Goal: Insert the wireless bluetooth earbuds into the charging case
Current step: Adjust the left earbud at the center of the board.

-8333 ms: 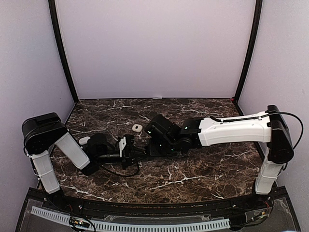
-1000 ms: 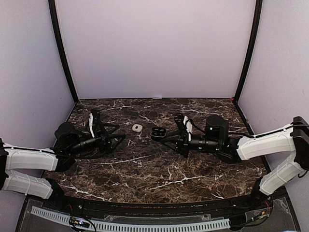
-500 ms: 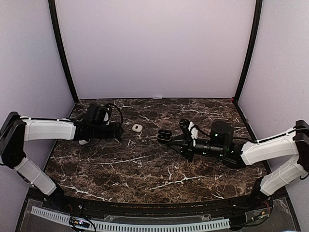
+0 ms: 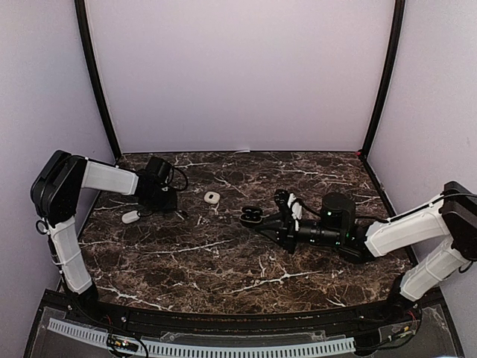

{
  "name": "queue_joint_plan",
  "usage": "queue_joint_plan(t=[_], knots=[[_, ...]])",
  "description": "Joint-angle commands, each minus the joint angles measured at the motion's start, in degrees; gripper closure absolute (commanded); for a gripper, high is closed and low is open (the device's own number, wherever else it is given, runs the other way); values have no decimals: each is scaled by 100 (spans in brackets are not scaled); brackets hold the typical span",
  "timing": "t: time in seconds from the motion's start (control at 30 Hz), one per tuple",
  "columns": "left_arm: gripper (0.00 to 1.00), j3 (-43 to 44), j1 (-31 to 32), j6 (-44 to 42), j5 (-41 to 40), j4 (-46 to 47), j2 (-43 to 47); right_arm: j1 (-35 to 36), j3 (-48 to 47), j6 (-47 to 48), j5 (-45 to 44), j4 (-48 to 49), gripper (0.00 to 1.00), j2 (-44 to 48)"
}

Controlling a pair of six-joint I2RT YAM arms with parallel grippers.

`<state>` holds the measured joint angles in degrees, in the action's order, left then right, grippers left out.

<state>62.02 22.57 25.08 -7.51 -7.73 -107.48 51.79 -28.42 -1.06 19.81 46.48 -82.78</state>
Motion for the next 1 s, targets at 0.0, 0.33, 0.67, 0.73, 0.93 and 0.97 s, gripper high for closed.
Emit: queue_joint_plan(t=[0.0,0.33,0.67,0.73,0.93,0.97], knots=[[60,314,-84,-209,265,-145,-225,-20,7,-64,136,353,100,-87],[68,-79,-70,-795,1591,8,-10,-20,-1,-26,93,293,100,-80],[82,-321,-62,-815,1881,-368,233,-15,-28,2,78,226,100,-104],[82,-449,-36,-786,1900,-367,358,-15,-47,-1,91,213,100,-119],[79,-739,114,-747,2266,-303,693,-20,-71,1,108,173,100,-133],[79,-772,161,-751,2345,-288,708,-20,-71,8,106,169,100,-128]])
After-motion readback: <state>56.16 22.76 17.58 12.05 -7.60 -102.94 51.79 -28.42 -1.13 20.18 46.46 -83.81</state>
